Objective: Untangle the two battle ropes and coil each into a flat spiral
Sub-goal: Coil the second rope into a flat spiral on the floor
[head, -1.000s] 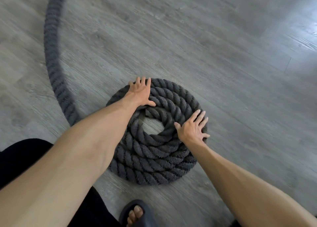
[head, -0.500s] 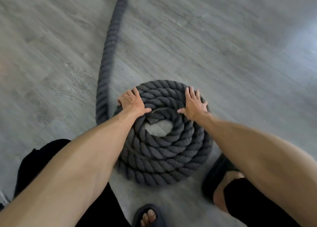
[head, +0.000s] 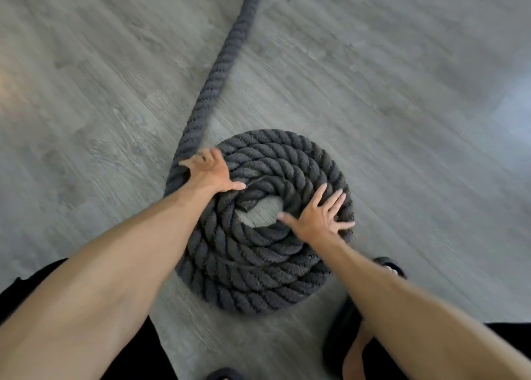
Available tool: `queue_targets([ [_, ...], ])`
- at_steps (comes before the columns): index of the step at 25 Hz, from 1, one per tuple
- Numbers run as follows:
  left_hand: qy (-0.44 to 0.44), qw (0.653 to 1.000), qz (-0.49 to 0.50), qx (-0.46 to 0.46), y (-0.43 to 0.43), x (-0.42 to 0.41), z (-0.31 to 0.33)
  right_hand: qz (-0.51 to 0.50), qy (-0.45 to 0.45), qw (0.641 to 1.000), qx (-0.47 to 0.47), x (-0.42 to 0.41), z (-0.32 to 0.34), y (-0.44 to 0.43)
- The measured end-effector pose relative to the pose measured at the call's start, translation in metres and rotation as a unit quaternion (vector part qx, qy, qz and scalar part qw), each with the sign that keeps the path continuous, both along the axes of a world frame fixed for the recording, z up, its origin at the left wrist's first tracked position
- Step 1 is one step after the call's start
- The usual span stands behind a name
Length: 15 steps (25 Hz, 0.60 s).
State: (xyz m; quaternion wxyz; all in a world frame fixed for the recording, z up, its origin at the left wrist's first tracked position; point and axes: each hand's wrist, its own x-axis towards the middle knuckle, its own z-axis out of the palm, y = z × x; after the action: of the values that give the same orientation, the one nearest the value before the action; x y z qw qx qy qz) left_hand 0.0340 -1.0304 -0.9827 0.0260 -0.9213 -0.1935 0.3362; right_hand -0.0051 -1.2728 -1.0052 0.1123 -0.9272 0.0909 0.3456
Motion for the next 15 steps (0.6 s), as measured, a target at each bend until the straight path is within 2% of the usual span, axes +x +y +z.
queue_targets([
  [2,-0.022,0.994,-0.069,-0.078,-0.007,0.025,-0.002,0.000,0.001,1.000,-0.008,-0.013,-0.006,0.003],
  [4,-0.027,0.988,-0.072,-0.137,-0.010,0.045,-0.009,0.001,0.014,1.000,-0.006,0.001,-0.009,0.006],
  [9,-0.130,0.988,-0.076,-0.040,-0.013,0.050,-0.030,0.095,-0.001,0.995,-0.007,0.068,-0.012,-0.012],
  [15,-0.138,0.990,-0.009,0.027,-0.032,0.095,-0.033,0.248,-0.007,0.969,0.001,0.200,-0.008,-0.032],
])
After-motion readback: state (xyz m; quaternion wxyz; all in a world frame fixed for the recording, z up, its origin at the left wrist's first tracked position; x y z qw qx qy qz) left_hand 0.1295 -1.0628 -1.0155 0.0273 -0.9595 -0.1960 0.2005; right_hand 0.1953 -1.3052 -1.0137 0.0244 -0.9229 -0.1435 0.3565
